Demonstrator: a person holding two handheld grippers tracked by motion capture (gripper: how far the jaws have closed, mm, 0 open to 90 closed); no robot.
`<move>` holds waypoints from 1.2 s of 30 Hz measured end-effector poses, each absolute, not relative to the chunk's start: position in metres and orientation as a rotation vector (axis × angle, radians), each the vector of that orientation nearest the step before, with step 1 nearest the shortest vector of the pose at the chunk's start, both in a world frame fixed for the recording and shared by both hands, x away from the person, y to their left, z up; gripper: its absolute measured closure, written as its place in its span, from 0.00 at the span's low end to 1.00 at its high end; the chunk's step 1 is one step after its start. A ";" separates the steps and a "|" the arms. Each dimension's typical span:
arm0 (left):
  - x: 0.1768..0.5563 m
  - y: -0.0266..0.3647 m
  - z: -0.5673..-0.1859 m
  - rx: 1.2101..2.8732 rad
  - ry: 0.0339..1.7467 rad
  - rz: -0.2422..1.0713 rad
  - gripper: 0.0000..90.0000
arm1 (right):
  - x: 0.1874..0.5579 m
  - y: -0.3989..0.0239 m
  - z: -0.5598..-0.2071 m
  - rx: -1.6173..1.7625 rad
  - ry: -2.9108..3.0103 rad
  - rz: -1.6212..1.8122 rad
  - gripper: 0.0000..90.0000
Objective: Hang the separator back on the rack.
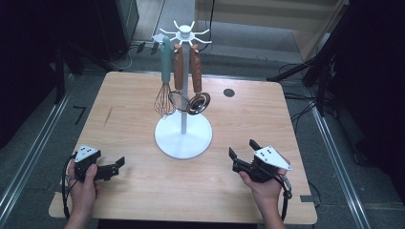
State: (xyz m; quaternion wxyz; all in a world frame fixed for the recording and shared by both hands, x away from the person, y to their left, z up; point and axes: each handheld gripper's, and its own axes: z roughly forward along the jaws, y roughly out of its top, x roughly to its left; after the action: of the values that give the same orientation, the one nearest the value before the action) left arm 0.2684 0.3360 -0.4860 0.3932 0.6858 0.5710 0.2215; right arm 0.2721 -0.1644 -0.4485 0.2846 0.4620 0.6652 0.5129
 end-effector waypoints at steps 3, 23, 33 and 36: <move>0.268 0.336 -0.486 1.741 1.448 0.560 0.00 | 0.271 -0.173 -0.455 1.256 1.770 1.364 0.23; 0.268 0.336 -0.486 1.746 1.445 0.562 0.00 | 0.255 -0.230 -0.479 1.371 1.721 1.237 0.24; 0.268 0.336 -0.486 1.746 1.448 0.563 0.00 | 0.245 -0.256 -0.485 1.425 1.701 1.193 0.24; 0.268 0.336 -0.486 1.748 1.448 0.564 0.00 | 0.242 -0.264 -0.486 1.440 1.691 1.181 0.24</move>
State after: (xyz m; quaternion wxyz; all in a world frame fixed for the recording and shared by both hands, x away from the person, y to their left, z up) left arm 0.2683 0.3356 -0.4858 0.3906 0.6880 0.5699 0.2220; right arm 0.2425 -0.2637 -0.4861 0.3079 0.5447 0.6396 0.4466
